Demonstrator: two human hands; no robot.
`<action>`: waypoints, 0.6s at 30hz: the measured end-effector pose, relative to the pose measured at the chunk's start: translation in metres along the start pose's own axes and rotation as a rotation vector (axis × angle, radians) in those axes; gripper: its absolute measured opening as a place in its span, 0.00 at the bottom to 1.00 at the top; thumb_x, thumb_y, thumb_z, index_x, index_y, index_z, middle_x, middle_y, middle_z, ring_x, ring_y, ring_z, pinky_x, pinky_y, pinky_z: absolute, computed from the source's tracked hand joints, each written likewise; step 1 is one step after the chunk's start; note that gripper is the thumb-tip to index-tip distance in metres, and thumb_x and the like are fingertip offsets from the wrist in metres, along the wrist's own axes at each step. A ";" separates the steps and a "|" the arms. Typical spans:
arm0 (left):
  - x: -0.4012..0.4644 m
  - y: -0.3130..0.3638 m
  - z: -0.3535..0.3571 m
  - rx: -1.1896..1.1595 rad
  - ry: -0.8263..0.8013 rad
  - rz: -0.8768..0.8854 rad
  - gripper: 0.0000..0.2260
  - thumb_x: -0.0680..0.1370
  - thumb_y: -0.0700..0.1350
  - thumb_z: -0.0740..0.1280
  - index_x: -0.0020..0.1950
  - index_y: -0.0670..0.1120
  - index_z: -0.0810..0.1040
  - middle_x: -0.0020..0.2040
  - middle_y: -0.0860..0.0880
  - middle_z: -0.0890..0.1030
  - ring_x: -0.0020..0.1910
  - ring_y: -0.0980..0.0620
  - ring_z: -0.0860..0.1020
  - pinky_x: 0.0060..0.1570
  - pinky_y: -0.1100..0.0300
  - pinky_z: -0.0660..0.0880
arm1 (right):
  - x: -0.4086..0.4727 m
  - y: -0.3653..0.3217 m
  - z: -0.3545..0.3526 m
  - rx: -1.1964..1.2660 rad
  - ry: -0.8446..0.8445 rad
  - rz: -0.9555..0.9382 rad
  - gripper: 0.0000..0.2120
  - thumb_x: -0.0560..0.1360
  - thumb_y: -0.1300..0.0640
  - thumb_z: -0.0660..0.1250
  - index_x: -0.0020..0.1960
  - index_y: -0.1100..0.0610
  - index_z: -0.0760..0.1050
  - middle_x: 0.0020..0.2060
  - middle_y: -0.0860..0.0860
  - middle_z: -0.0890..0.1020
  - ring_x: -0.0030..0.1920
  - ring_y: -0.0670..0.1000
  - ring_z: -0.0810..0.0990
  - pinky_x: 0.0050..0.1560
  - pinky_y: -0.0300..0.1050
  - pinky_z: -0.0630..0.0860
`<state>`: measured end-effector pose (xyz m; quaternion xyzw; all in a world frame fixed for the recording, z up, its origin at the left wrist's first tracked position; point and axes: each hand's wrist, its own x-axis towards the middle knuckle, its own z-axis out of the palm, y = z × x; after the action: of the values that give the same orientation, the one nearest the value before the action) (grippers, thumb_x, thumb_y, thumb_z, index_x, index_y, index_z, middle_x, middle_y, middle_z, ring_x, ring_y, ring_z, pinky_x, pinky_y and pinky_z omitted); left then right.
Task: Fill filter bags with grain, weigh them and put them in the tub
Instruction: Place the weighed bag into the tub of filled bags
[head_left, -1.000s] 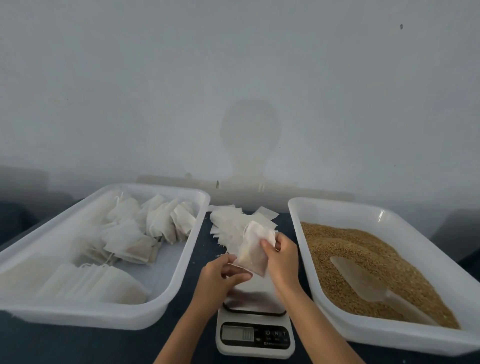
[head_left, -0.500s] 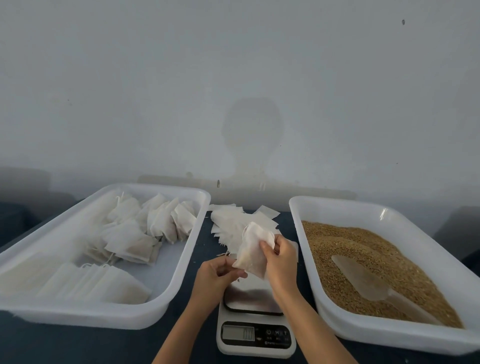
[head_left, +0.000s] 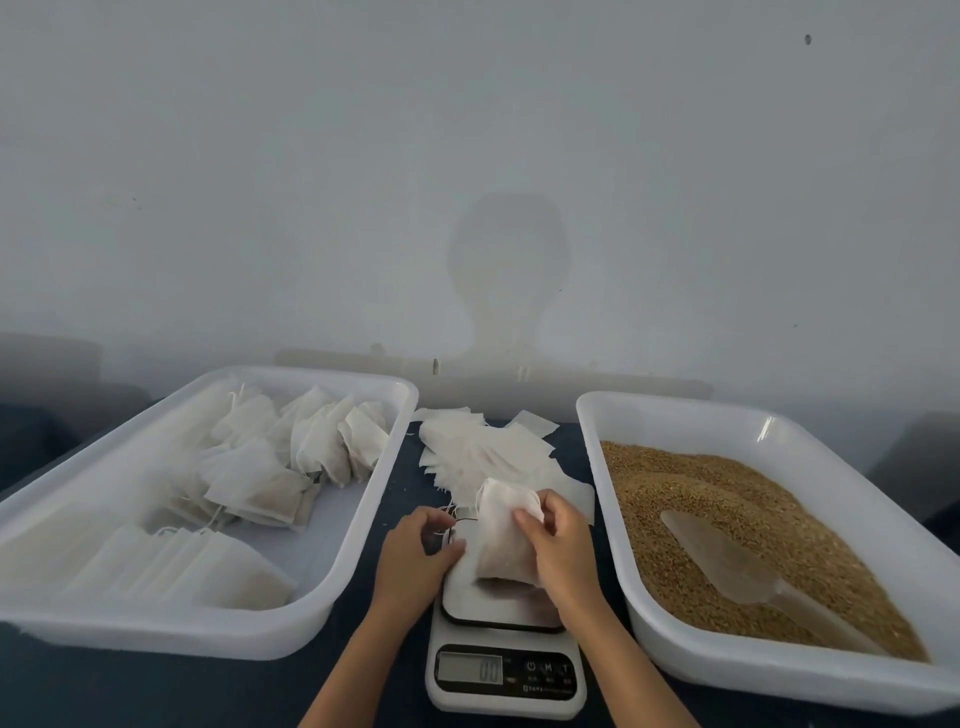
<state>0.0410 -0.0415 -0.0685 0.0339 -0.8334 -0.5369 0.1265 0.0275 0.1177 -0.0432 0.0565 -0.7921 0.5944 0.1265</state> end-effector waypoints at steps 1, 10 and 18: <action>0.000 -0.001 0.000 -0.042 0.006 -0.017 0.07 0.75 0.40 0.69 0.48 0.51 0.76 0.48 0.55 0.78 0.47 0.59 0.75 0.40 0.75 0.68 | -0.001 0.001 0.000 -0.010 -0.013 -0.018 0.06 0.75 0.63 0.66 0.40 0.61 0.74 0.36 0.55 0.79 0.37 0.47 0.75 0.36 0.34 0.67; -0.002 -0.002 0.002 -0.096 0.039 0.069 0.09 0.80 0.41 0.61 0.51 0.54 0.78 0.51 0.55 0.79 0.52 0.59 0.74 0.47 0.72 0.67 | -0.002 0.013 -0.008 -0.087 -0.127 -0.117 0.04 0.77 0.56 0.65 0.51 0.49 0.75 0.47 0.43 0.80 0.50 0.38 0.78 0.49 0.31 0.72; -0.002 -0.004 0.003 -0.142 0.152 0.036 0.08 0.81 0.42 0.59 0.54 0.46 0.77 0.51 0.52 0.78 0.52 0.55 0.74 0.48 0.68 0.68 | -0.007 0.024 -0.021 0.038 -0.122 0.019 0.20 0.81 0.56 0.58 0.72 0.52 0.61 0.64 0.47 0.72 0.65 0.44 0.69 0.60 0.33 0.65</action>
<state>0.0418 -0.0399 -0.0740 0.0504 -0.7818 -0.5881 0.2012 0.0317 0.1444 -0.0623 0.0878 -0.7874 0.6060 0.0712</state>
